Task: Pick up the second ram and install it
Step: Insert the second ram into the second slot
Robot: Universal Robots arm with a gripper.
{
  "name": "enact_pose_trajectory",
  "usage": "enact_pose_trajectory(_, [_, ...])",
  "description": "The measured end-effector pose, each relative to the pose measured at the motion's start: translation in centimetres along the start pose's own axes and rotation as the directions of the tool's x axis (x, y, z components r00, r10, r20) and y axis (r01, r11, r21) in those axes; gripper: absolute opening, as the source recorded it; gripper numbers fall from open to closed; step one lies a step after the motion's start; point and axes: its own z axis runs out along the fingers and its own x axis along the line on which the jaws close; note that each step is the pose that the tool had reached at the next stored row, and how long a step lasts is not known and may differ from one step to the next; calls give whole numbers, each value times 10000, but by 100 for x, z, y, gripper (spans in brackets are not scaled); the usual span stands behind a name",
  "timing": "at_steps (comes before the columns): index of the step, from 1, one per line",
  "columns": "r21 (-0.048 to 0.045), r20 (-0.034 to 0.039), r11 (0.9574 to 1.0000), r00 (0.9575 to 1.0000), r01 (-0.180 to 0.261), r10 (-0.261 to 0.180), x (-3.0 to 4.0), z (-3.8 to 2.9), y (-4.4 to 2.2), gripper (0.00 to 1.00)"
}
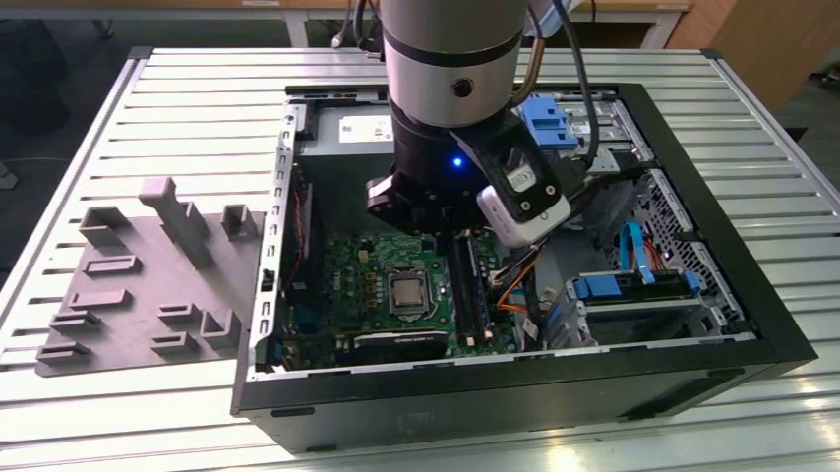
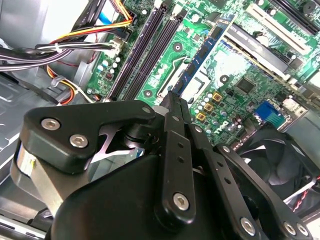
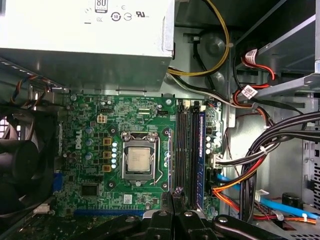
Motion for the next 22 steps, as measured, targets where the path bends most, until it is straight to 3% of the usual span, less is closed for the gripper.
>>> enact_pose_trajectory(22, [1, 1, 10000, 10000, -22, 22, 4, 66, -2, 12])
